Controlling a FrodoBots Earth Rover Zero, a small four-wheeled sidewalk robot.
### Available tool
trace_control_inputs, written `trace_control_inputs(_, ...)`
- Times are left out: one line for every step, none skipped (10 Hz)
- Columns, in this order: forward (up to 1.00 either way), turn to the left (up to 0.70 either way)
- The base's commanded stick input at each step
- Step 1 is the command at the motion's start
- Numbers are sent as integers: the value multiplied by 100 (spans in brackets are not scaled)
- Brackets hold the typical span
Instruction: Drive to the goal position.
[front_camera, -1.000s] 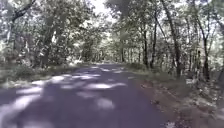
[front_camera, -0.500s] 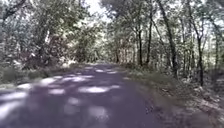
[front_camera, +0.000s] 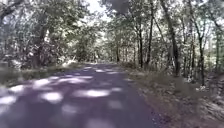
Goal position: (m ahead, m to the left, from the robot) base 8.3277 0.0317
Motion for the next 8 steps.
trace_control_inputs(45,0)
trace_control_inputs(45,0)
trace_control_inputs(45,0)
trace_control_inputs(45,0)
trace_control_inputs(45,0)
trace_control_inputs(45,0)
trace_control_inputs(45,0)
trace_control_inputs(45,0)
